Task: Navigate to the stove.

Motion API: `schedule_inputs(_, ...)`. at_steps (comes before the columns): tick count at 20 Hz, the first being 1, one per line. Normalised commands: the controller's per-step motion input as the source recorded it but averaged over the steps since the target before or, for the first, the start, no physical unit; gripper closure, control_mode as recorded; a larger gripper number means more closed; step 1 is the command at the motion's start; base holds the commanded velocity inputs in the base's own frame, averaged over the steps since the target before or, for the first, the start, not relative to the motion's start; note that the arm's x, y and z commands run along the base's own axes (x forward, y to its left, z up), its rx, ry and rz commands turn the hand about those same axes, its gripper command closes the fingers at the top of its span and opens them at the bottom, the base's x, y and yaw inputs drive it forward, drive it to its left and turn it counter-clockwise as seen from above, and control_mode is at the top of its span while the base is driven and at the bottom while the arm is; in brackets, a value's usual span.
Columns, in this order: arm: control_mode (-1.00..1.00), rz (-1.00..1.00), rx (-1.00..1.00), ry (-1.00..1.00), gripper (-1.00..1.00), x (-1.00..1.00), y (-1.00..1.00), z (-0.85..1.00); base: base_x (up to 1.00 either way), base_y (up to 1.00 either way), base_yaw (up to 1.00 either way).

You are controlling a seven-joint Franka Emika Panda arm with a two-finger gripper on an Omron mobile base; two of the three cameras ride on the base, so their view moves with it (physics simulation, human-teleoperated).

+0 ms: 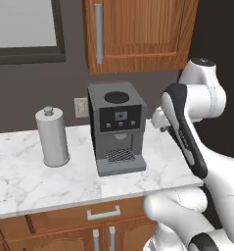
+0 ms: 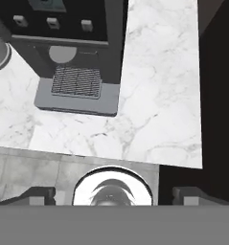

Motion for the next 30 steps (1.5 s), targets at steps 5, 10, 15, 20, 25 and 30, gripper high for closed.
schedule_inputs(5,1.00,0.01,-0.02,-0.04,-1.00,-0.20,0.11,0.00,-0.77,0.68,0.01)
schedule_inputs(10,1.00,0.00,0.00,0.00,-1.00,0.00,0.00,0.00,-0.66,1.00,0.00)
schedule_inputs(15,1.00,0.00,0.00,0.00,-1.00,0.00,0.00,0.00,-0.40,1.00,0.00)
schedule_inputs(20,1.00,0.00,0.00,0.00,-1.00,0.00,0.00,0.00,-0.32,1.00,0.00)
schedule_inputs(25,1.00,0.00,0.00,0.00,-1.00,0.00,0.00,0.00,-0.11,1.00,-0.03)
schedule_inputs(30,1.00,0.00,0.00,0.00,-1.00,0.00,0.00,0.00,-0.14,1.00,-0.06)
